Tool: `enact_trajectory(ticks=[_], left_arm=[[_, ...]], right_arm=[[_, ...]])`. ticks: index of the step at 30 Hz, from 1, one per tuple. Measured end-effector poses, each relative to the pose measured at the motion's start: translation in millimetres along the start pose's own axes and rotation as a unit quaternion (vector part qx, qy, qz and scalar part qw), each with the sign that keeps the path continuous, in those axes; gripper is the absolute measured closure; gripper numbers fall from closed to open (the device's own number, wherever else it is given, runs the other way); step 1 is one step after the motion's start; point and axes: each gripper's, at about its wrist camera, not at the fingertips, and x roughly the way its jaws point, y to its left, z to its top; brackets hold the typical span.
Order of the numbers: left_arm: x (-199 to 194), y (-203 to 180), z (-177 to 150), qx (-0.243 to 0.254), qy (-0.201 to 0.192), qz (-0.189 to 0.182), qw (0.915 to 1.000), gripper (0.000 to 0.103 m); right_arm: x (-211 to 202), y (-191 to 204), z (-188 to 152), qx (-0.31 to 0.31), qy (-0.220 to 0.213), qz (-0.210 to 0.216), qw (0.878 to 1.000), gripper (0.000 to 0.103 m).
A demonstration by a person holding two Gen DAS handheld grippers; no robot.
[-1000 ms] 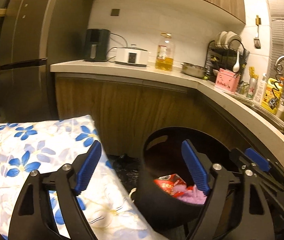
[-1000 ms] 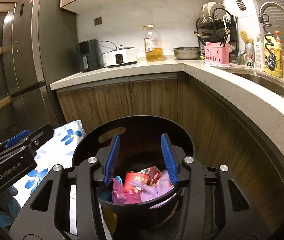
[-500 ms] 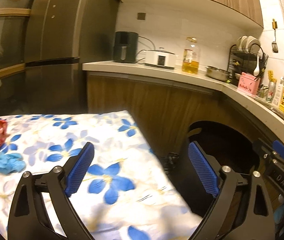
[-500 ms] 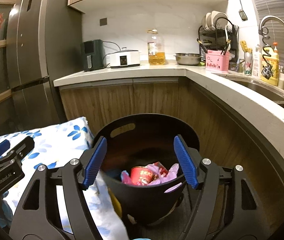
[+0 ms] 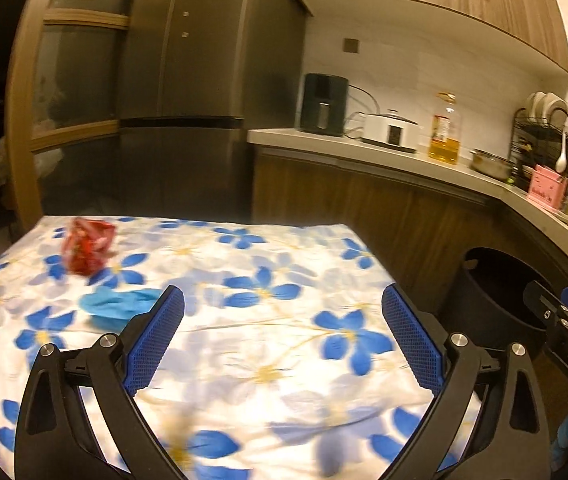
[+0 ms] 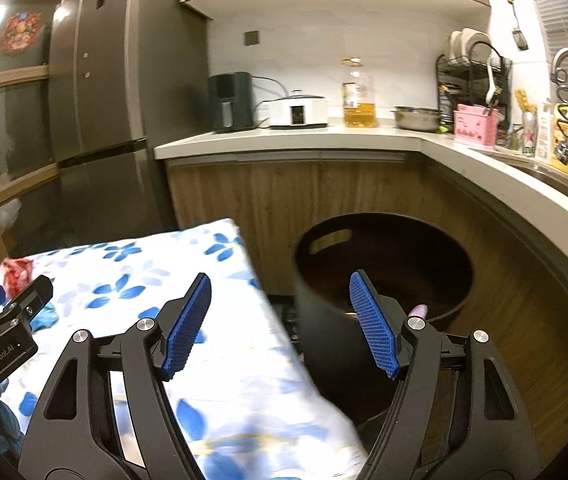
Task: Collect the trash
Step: 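Move both open tools back over the red bag and blue glove on the sheet, then grasp the red printed bag with the left gripper while the right grasps the blue glove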
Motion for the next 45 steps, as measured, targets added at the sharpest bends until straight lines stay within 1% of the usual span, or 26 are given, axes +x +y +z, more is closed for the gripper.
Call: enact_trajectory(ticks=[3, 7, 12, 17, 21, 26, 30, 33, 37, 38, 40, 42, 43, 44, 45], left_arm=[[-5.3, 18.1, -3.6, -0.004, -0.001, 0.016, 0.9999, 0.008], [-10.7, 53.4, -10.6, -0.015, 0.001, 0.046, 0.9988, 0.008], [-15.8, 102.2, -16.6, -0.041, 0.004, 0.087, 0.9953, 0.008], [-20.3, 147.0, -18.3, -0.067, 0.004, 0.129, 0.9893, 0.008], [-23.4, 174.6, -18.3, -0.08, 0.003, 0.156, 0.9845, 0.008], [-24.1, 197.9, -16.8, -0.094, 0.002, 0.173, 0.9804, 0.008], [-20.0, 209.6, -10.9, -0.094, -0.005, 0.178, 0.9795, 0.008], [-14.2, 218.2, -5.7, -0.095, -0.009, 0.183, 0.9786, 0.008], [-3.2, 231.0, 5.1, -0.098, -0.015, 0.187, 0.9773, 0.008], [0.3, 234.0, 7.7, -0.099, -0.015, 0.189, 0.9769, 0.008], [9.2, 238.9, 13.1, -0.101, -0.014, 0.188, 0.977, 0.008], [18.0, 243.0, 16.4, -0.103, -0.011, 0.184, 0.9775, 0.008], [23.5, 244.5, 18.3, -0.104, -0.009, 0.181, 0.9779, 0.008], [28.6, 244.8, 19.8, -0.105, -0.005, 0.177, 0.9786, 0.008], [34.9, 245.0, 22.1, -0.105, -0.002, 0.174, 0.979, 0.008]], right_arm=[[-1.0, 21.9, -3.6, -0.008, 0.002, 0.016, 1.0, 0.032], [0.8, 52.7, -10.8, -0.018, 0.01, 0.04, 0.999, 0.032], [8.6, 101.4, -25.3, -0.039, 0.025, 0.084, 0.995, 0.032], [24.1, 158.2, -39.9, -0.066, 0.052, 0.139, 0.987, 0.032], [32.6, 199.8, -48.6, -0.084, 0.062, 0.178, 0.978, 0.032], [45.3, 244.9, -54.9, -0.105, 0.074, 0.207, 0.97, 0.032], [57.4, 275.5, -57.2, -0.122, 0.082, 0.222, 0.964, 0.032], [67.8, 291.9, -60.7, -0.135, 0.092, 0.225, 0.961, 0.032], [82.6, 305.7, -64.4, -0.138, 0.113, 0.225, 0.958, 0.032], [86.3, 308.2, -65.6, -0.138, 0.118, 0.226, 0.957, 0.034], [92.4, 311.7, -68.8, -0.142, 0.13, 0.229, 0.954, 0.043], [97.0, 314.3, -71.6, -0.146, 0.141, 0.234, 0.951, 0.06], [98.6, 315.2, -72.8, -0.147, 0.146, 0.238, 0.949, 0.064], [99.2, 315.7, -73.6, -0.148, 0.148, 0.243, 0.947, 0.071], [99.7, 316.0, -73.9, -0.148, 0.149, 0.246, 0.946, 0.08]])
